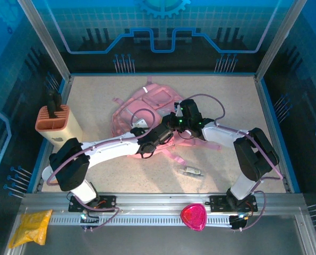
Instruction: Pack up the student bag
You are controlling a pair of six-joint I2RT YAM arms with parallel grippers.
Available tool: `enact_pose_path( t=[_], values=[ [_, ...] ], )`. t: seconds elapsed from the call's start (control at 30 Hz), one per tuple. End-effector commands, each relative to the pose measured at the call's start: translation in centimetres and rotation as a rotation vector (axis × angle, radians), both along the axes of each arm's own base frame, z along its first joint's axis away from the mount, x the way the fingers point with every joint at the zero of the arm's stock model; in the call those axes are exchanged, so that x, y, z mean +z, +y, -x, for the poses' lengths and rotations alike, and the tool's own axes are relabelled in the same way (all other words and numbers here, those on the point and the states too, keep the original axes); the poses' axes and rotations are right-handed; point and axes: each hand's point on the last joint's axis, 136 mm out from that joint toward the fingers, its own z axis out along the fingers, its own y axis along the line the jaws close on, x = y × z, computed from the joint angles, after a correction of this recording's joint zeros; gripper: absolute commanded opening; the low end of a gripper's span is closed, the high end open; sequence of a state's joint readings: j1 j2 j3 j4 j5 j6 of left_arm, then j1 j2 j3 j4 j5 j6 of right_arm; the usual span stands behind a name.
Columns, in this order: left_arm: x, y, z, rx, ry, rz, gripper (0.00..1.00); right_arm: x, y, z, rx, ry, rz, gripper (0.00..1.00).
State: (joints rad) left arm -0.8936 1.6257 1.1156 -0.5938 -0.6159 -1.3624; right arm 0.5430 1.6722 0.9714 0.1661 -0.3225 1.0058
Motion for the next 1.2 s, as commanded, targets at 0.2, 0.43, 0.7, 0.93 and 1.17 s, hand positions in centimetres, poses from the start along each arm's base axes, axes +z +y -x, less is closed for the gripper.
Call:
enact_pose_path(
  t=[0.2,0.43,0.7,0.93,1.17],
  values=[
    [0.6,0.2,-1.5,0.026,-0.018,-0.099,0.63,3.7,1.0,-1.1,0.017,-0.108,-0.074,0.00],
    [1.2,2.2,-1.6,0.079,-0.017,-0.227,0.53,3.6,0.9,-1.1,0.016,-0.101,-0.072,0.00],
    [2.8,2.9,-0.7,-0.064,-0.005,-0.279,0.42,3.8,1.0,-1.5,0.019,-0.108,-0.069,0.00],
    [2.4,0.3,-0.8,-0.257,0.006,-0.233,0.33,3.9,1.4,-1.6,0.025,-0.105,-0.077,0.00],
    [1.4,-1.2,-0.5,-0.292,0.050,-0.224,0.34,3.8,1.3,-1.6,0.024,-0.108,-0.070,0.00]
  ],
)
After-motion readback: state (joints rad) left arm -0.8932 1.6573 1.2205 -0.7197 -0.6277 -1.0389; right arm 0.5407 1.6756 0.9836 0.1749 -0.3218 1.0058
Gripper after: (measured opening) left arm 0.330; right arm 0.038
